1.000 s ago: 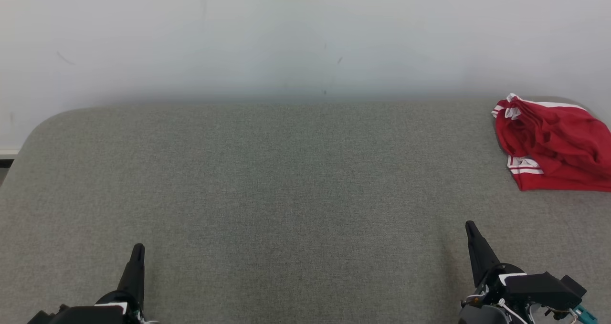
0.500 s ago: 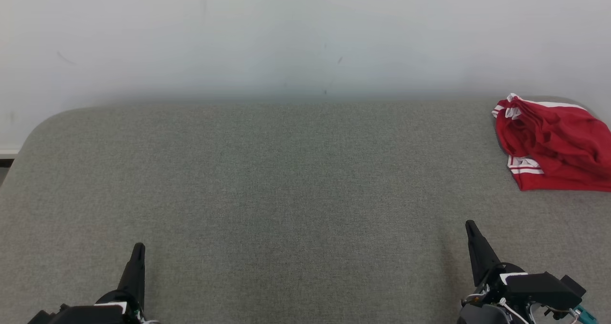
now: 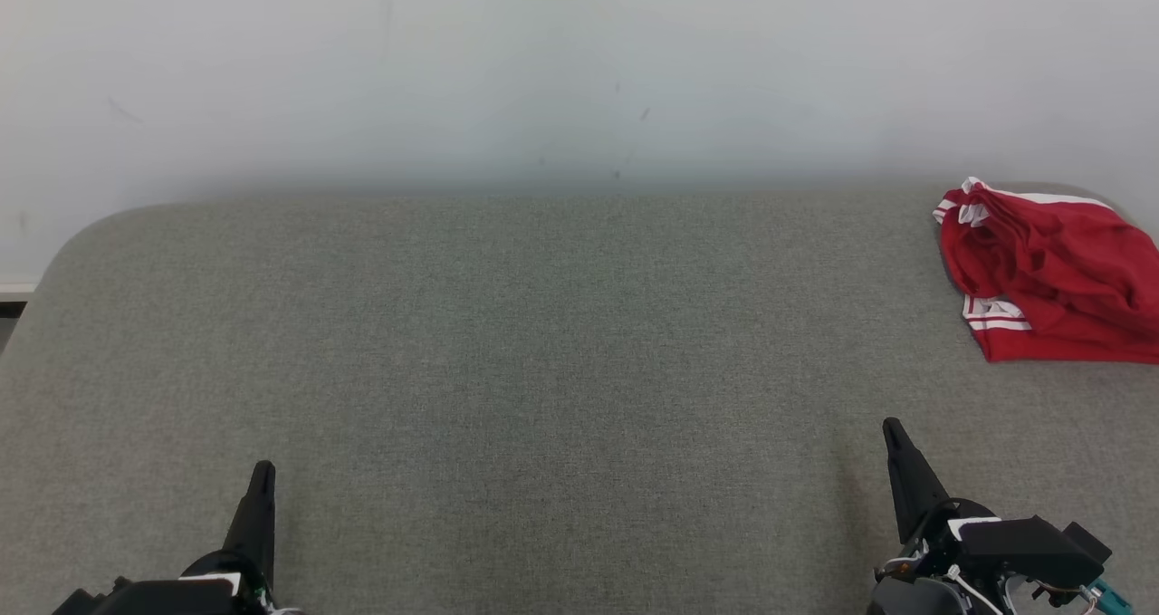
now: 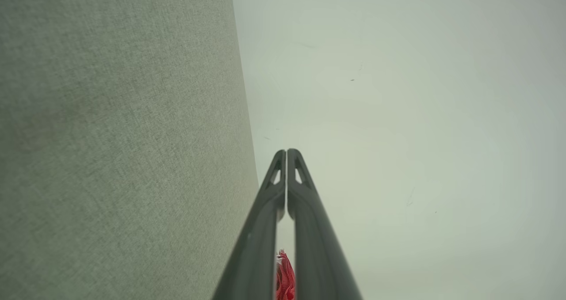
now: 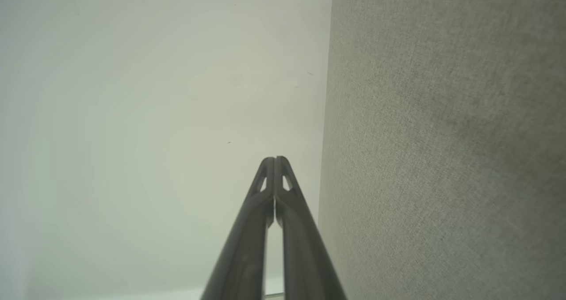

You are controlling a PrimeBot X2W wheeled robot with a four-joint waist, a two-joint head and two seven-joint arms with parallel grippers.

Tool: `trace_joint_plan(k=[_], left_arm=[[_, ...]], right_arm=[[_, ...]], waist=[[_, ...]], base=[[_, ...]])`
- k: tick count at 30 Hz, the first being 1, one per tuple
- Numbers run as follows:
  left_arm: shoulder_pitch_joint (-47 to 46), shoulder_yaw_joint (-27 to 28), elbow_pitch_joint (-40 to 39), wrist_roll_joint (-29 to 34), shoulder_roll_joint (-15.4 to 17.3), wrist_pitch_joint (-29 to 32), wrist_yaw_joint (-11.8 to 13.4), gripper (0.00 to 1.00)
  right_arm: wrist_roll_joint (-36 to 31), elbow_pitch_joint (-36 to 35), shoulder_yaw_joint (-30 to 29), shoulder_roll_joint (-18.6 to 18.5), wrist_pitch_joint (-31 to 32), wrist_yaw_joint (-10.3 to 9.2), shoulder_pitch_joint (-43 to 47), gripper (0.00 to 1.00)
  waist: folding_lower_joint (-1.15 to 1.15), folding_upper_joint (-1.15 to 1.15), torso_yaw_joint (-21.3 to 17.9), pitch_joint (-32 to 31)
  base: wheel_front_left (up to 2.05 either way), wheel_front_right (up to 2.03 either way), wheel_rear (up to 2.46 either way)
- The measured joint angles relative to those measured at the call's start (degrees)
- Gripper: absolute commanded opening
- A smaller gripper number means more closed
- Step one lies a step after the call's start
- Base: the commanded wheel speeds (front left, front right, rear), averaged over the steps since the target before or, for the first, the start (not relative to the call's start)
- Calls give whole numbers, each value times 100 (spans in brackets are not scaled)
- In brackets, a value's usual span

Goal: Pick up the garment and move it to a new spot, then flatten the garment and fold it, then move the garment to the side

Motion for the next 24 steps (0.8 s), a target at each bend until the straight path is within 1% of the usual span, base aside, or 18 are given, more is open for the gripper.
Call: trace_joint_plan(k=[24], left_arm=[[-1,0,1,-1,0,0,0,0]], right_arm=[[0,-2,0,0,0,0,-1,0]], waist=[[0,0,0,0]], base=[[0,0,0]])
